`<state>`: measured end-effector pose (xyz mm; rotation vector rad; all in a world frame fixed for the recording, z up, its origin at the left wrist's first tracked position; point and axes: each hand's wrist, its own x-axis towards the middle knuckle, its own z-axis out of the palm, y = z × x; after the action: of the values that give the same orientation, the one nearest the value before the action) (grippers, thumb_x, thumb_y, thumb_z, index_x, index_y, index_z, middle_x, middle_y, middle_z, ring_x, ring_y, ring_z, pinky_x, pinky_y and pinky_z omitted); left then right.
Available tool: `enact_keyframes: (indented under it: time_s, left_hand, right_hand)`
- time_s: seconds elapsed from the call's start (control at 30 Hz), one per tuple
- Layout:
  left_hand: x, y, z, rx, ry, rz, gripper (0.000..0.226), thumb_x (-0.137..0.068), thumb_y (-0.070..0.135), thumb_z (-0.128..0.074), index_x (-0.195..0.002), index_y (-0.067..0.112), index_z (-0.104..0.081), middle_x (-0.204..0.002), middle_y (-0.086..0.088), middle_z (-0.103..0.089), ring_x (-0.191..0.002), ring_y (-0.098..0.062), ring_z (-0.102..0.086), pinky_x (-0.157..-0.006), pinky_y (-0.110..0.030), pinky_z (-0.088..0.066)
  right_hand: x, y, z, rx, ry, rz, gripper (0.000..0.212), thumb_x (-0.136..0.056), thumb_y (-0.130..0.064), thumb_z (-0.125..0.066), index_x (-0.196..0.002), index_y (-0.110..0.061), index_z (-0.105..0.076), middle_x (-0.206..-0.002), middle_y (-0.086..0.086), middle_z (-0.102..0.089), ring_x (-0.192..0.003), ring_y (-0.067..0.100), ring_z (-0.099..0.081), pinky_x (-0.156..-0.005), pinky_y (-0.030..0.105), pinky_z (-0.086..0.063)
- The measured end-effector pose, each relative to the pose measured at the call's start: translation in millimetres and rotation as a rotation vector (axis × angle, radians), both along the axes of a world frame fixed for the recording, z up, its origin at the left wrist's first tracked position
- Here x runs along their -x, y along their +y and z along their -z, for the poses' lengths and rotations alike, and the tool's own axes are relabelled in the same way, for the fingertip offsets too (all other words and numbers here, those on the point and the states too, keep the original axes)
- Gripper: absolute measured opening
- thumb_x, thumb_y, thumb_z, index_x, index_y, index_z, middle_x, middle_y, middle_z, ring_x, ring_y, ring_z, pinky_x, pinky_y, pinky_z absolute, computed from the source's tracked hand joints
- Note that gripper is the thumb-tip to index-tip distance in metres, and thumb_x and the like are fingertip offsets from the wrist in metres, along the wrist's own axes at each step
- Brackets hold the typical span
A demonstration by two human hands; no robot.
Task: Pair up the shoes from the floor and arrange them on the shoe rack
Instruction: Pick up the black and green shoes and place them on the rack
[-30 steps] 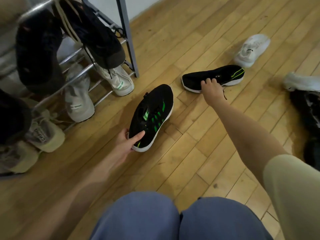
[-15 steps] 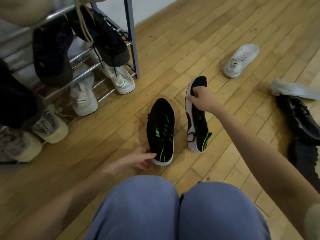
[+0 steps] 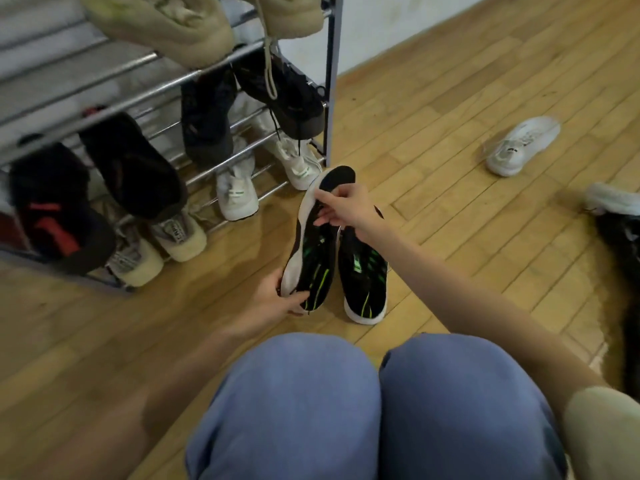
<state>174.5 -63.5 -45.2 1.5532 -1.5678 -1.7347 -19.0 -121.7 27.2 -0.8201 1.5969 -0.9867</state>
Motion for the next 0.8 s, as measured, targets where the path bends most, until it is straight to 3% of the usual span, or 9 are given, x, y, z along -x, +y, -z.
enact_keyframes:
  time_s: [0.1,0.17,0.27,0.37,0.47,0.57,0.67,0.73,0.8]
  left_hand:
    - [-17,2,2,-0.167,0.093,-0.135,0.019,-0.087,0.003,-0.064,-0.097,0.019,-0.060,-0.098,-0.006,-0.068,-0.092,-0.029,-0.067,-0.080,-0.056,-0.056]
    - [-26,6,5,-0.289,0.170,-0.231,0.016,-0.089,0.003,-0.061,-0.105,0.007,-0.060,-0.103,-0.013,-0.068,-0.092,-0.032,-0.067,-0.080,-0.058,-0.055]
    - [-37,16,8,-0.417,0.241,-0.359,0.026,-0.090,0.002,-0.059,-0.116,-0.001,-0.054,-0.115,-0.021,-0.063,-0.101,-0.040,-0.064,-0.070,-0.048,-0.059]
    - [-49,21,12,-0.466,0.230,-0.402,0.034,-0.090,0.002,-0.060,-0.122,0.000,-0.050,-0.119,-0.020,-0.060,-0.103,-0.041,-0.063,-0.071,-0.048,-0.060]
    - [-57,27,14,-0.466,0.198,-0.393,0.042,-0.086,0.004,-0.066,-0.125,0.003,-0.051,-0.120,-0.019,-0.061,-0.100,-0.039,-0.066,-0.085,-0.056,-0.055]
    - [-60,32,9,-0.407,0.189,-0.344,0.037,-0.086,0.003,-0.066,-0.121,0.007,-0.055,-0.120,-0.016,-0.063,-0.106,-0.036,-0.063,-0.089,-0.058,-0.052]
    - [-58,29,-5,-0.342,0.195,-0.275,0.042,-0.086,0.002,-0.064,-0.125,0.010,-0.053,-0.121,-0.015,-0.062,-0.108,-0.036,-0.062,-0.082,-0.052,-0.057]
    - [-56,26,-17,-0.282,0.208,-0.234,0.045,-0.086,0.000,-0.063,-0.128,0.010,-0.050,-0.119,-0.013,-0.063,-0.107,-0.033,-0.063,-0.078,-0.048,-0.058]
    - [-53,23,-34,-0.219,0.231,-0.176,0.043,-0.087,-0.001,-0.061,-0.127,0.012,-0.052,-0.112,-0.008,-0.068,-0.101,-0.029,-0.067,-0.077,-0.046,-0.058]
  right_hand:
    - [-5,5,0,0.006,-0.020,-0.039,0.021,-0.096,-0.026,-0.056,-0.082,-0.010,-0.060,-0.077,0.006,-0.069,-0.067,0.012,-0.071,-0.055,0.018,-0.049]
    - [-1,15,15,-0.004,0.183,0.061,0.015,-0.092,-0.024,-0.057,-0.096,-0.009,-0.057,-0.094,0.009,-0.066,-0.085,0.017,-0.068,-0.068,0.027,-0.049]
    - [2,46,55,-0.183,0.610,0.144,0.062,-0.081,-0.035,-0.066,-0.130,-0.008,-0.038,-0.131,0.019,-0.041,-0.124,0.035,-0.040,-0.103,0.045,-0.038]
    - [0,74,89,-0.425,0.695,0.046,0.106,-0.075,-0.045,-0.076,-0.149,-0.008,-0.008,-0.149,0.028,-0.015,-0.140,0.046,-0.015,-0.115,0.056,-0.020]
    - [-7,91,111,-0.514,0.763,-0.090,0.124,-0.071,-0.043,-0.081,-0.151,-0.012,0.008,-0.155,0.028,-0.001,-0.144,0.044,-0.006,-0.116,0.053,-0.018]
    - [-9,95,122,-0.480,0.871,-0.156,0.121,-0.071,-0.041,-0.080,-0.152,-0.019,0.007,-0.152,0.028,-0.008,-0.140,0.045,-0.016,-0.112,0.052,-0.027]
    - [3,93,115,-0.370,0.695,0.015,0.099,-0.071,-0.040,-0.074,-0.149,-0.027,-0.015,-0.142,0.021,-0.025,-0.130,0.041,-0.031,-0.105,0.051,-0.038]
    - [14,94,100,-0.229,0.517,0.165,0.081,-0.072,-0.040,-0.070,-0.143,-0.025,-0.033,-0.134,0.012,-0.042,-0.118,0.030,-0.045,-0.094,0.041,-0.048]
    - [22,96,84,-0.077,0.417,0.279,0.068,-0.074,-0.034,-0.070,-0.136,-0.021,-0.048,-0.123,0.002,-0.056,-0.107,0.019,-0.054,-0.079,0.028,-0.047]
